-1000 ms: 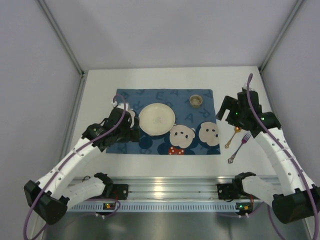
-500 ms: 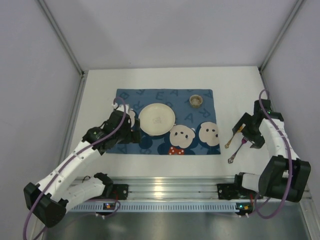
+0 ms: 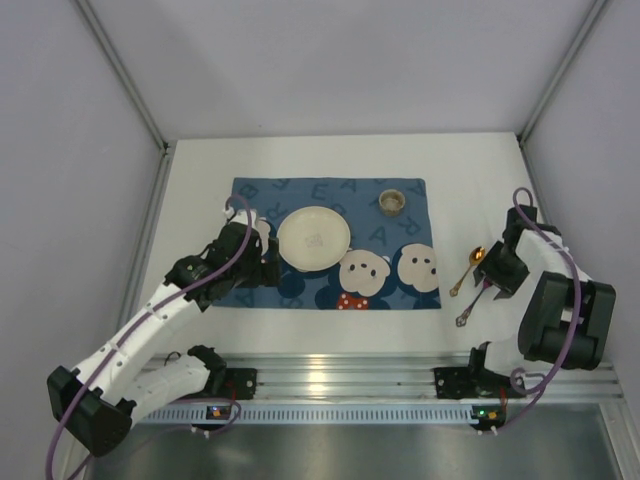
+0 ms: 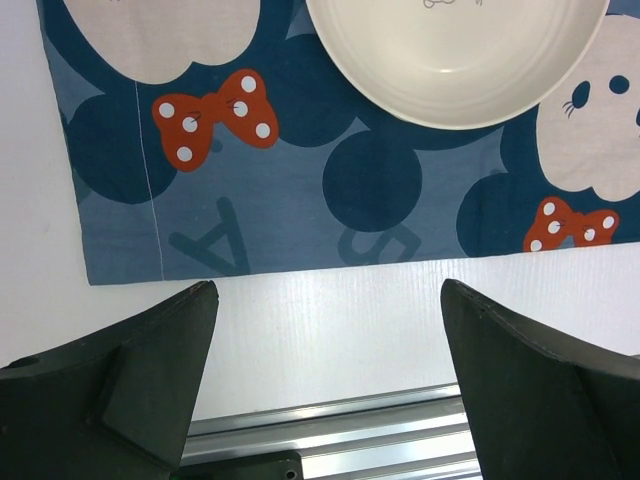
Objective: Set the dinner table for one person
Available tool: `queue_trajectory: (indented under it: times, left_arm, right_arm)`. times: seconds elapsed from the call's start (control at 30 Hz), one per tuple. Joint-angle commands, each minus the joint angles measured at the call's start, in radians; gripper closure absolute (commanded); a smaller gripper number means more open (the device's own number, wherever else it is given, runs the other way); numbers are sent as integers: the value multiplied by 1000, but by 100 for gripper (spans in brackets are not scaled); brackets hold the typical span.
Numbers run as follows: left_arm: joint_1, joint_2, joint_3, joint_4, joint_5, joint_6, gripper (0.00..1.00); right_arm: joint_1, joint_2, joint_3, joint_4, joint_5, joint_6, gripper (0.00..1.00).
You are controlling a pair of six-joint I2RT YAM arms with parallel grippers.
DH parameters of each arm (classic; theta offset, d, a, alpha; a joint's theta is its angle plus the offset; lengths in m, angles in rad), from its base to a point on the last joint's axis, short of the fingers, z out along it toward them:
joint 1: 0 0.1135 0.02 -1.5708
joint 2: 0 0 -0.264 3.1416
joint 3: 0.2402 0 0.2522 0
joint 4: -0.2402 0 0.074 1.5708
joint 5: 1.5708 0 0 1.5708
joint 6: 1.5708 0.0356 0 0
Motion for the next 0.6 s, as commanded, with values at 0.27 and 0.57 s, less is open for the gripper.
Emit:
queue_trajectory:
  times: [0.27, 0.57]
  left_arm:
    - [3, 16, -2, 45, -35, -10, 1]
    - [3, 46, 4, 44, -46, -6, 2]
  right_arm:
    - [-15, 127, -5, 148, 39, 10, 56]
    - [-12, 213, -24, 209, 41, 10, 82]
